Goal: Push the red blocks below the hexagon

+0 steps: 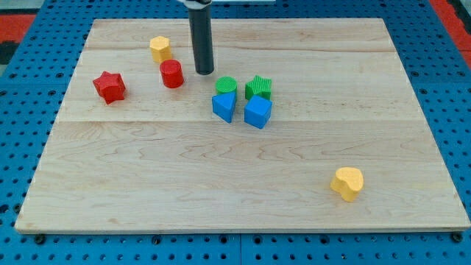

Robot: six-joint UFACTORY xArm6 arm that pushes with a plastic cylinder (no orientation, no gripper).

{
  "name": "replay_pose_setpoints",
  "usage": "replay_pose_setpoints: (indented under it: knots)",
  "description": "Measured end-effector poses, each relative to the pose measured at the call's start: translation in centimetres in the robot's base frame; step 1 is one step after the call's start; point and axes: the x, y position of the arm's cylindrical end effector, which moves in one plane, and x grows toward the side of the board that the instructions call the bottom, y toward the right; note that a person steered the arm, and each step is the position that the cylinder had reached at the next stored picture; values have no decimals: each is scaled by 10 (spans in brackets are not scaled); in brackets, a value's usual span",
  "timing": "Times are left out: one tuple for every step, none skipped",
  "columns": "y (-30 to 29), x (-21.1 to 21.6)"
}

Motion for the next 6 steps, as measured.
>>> replay_pose_setpoints:
  knots:
    - [-67,7]
    - [-51,23]
    - [-65,93]
    - [-114,97]
    - [-150,72]
    - [-155,38]
